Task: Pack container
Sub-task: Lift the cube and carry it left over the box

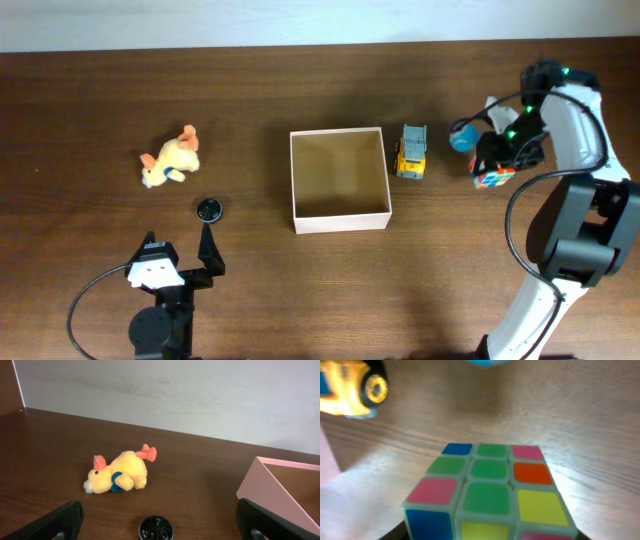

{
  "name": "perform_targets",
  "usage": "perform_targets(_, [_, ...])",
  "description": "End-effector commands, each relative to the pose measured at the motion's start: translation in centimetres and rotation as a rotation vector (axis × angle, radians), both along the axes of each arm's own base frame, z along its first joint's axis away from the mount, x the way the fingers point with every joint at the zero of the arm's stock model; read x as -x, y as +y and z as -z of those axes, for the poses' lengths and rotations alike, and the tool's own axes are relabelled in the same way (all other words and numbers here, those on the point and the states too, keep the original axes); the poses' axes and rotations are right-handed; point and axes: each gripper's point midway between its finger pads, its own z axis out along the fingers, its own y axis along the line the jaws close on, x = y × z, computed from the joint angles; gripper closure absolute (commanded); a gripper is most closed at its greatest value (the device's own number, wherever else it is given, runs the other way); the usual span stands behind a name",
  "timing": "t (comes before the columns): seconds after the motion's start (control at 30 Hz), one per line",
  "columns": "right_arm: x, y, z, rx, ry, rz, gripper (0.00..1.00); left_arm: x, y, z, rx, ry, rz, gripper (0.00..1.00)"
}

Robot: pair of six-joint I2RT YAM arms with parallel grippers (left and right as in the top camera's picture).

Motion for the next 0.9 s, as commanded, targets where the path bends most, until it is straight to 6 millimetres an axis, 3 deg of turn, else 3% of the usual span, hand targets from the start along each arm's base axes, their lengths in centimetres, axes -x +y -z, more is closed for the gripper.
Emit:
perform_targets(0.0, [-1.7, 0.7, -2.6, 0.001, -0.063, 0.001, 0.58, 0.0, -0.1, 0.2, -0.015, 0.009, 0.007, 0.01])
perform_targets(0.2, [-3.5, 3.7, -7.3, 0.013, -0.148, -0.021, 0.57, 0.0, 0.0, 0.2, -0.015, 0.009, 0.007, 0.01])
perform_targets(0.4, [-5.1, 9.3, -10.9, 0.005, -0.245, -0.044, 0.58, 0.0, 0.0, 0.2, -0.015, 0.009, 0.007, 0.01])
perform_targets(0.53, [-5.3, 13.4, -11.7, -0.012, -0.27, -0.055, 0.58, 0.0, 0.0, 0.2, -0.015, 0.009, 0.007, 0.01])
perform_targets(0.87, [-3.5, 22.9, -11.8, -0.028, -0.272, -0.061, 0.58, 0.0, 0.0, 0.2, -0.015, 0.009, 0.007, 0.01])
